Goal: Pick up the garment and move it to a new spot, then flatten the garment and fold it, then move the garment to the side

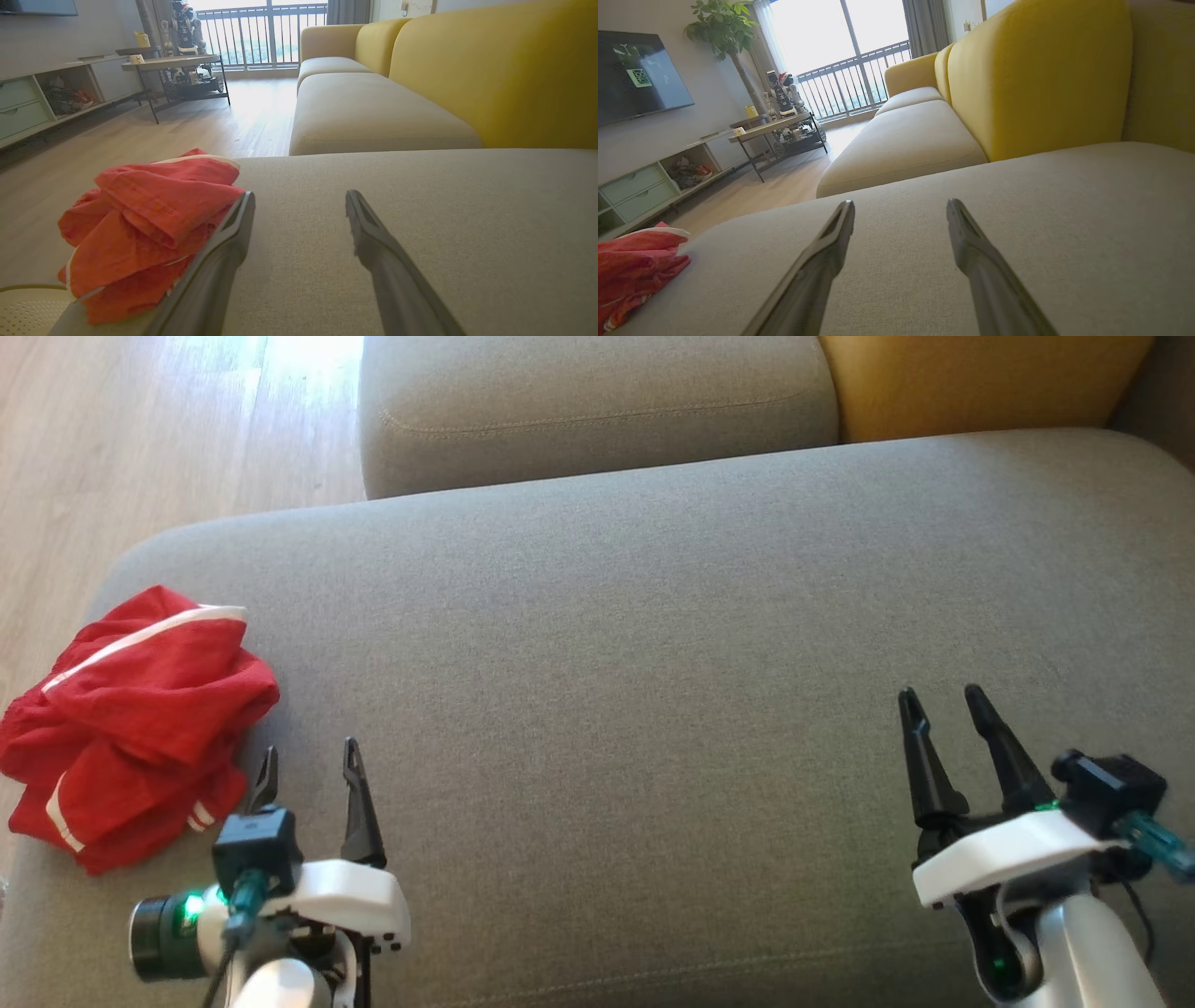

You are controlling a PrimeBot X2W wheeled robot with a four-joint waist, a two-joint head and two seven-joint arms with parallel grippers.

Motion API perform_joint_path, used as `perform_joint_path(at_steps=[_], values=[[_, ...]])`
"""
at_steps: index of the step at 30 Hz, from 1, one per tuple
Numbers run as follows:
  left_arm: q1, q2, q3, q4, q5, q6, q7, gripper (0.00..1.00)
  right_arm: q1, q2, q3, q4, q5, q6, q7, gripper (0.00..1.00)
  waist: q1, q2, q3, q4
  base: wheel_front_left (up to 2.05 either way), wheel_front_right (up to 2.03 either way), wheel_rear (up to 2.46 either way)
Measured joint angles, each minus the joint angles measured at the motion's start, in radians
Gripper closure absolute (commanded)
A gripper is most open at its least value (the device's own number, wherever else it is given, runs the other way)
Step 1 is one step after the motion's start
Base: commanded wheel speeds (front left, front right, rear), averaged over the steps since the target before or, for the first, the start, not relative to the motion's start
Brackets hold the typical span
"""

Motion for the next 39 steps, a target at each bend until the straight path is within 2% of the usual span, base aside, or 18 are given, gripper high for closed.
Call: perform_joint_path(at_steps=[10,13,15,18,21,24,28,39], values=[[0.0,-0.001,-0.022,0.029,0.074,0.0,-0.03,0.0,-0.006,0.0,0.02,-0.015,-0.172,0.0,-0.025,0.0,0.0,0.0,-0.004,-0.001,0.0,0.0,0.0],[0.001,-0.011,-0.016,0.03,0.081,-0.001,-0.04,0.0,-0.006,0.0,0.016,-0.013,-0.178,0.0,-0.034,0.0,0.0,0.0,-0.005,-0.001,0.0,0.0,0.0],[0.002,-0.021,-0.009,0.029,0.085,-0.006,-0.043,0.0,-0.007,-0.001,0.006,0.012,-0.126,0.0,-0.042,0.0,0.0,0.0,-0.007,-0.001,0.0,0.0,0.0],[0.006,-0.049,0.017,0.027,0.079,-0.042,-0.052,0.0,-0.008,-0.002,0.001,0.035,-0.135,0.0,-0.051,0.0,0.0,0.0,-0.009,-0.003,0.0,0.0,0.0],[0.019,-0.097,0.056,0.043,0.025,-0.095,-0.061,0.0,-0.023,-0.002,0.001,0.055,-0.139,0.0,-0.06,0.0,0.0,0.0,-0.012,-0.003,0.0,0.0,0.0],[0.026,-0.1,0.071,0.067,0.042,-0.134,-0.061,0.0,-0.031,-0.002,0.0,0.071,-0.139,0.0,-0.061,0.0,0.0,0.0,-0.013,-0.004,0.0,0.0,0.0],[0.026,-0.104,0.086,0.089,0.065,-0.16,-0.061,0.0,-0.035,-0.002,0.0,0.073,-0.139,0.0,-0.061,0.0,0.0,0.0,-0.014,-0.004,0.0,0.0,0.0],[0.026,-0.14,0.131,0.141,0.12,-0.191,-0.061,0.0,-0.035,-0.002,-0.001,0.076,-0.142,0.0,-0.062,0.0,0.0,0.0,-0.013,-0.004,0.0,0.0,0.0]])
